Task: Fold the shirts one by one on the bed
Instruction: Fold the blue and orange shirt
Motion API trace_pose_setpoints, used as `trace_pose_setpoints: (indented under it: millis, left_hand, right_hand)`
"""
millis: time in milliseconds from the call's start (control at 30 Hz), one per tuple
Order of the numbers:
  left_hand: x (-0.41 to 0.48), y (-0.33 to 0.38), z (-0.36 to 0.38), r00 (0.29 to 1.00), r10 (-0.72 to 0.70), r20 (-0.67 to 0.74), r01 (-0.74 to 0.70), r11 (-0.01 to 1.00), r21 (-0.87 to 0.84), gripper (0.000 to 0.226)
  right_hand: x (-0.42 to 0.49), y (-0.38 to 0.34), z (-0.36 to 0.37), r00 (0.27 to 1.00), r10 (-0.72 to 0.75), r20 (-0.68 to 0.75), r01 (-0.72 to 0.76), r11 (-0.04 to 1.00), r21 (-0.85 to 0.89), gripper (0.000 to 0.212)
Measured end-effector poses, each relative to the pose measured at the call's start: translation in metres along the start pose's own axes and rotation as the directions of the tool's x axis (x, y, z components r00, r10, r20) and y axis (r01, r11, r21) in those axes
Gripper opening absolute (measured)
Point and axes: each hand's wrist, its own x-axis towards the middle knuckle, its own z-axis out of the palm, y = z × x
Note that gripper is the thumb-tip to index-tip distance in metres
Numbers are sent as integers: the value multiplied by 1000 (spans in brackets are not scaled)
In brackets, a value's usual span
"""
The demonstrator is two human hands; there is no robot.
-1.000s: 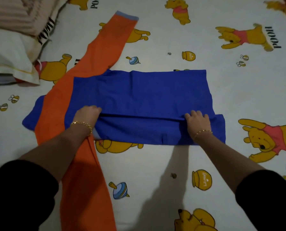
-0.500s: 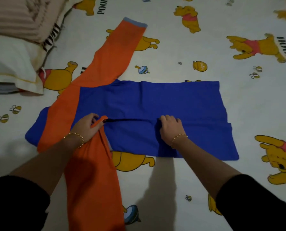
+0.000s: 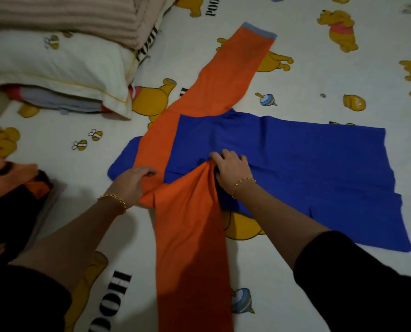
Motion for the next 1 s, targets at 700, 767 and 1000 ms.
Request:
trace_pose_setpoints:
  millis: [700,767,1000]
  left_hand:
    - [-15,-29,-15,999,-38,-24,39,996,76,37]
    - [3,-26,-15,976,-147,-161,140,989,-52,34]
    - [76,-29,-8,935,-343,-88,334,937,-104,31]
  right_hand:
    - [11,-26,-14,959,281,-35,-276,955,107,35]
    - [15,-24,-17,922,381,-72,-355,904,238,35]
    - [40,-5,-5,832,555,3,-416,621,665,32]
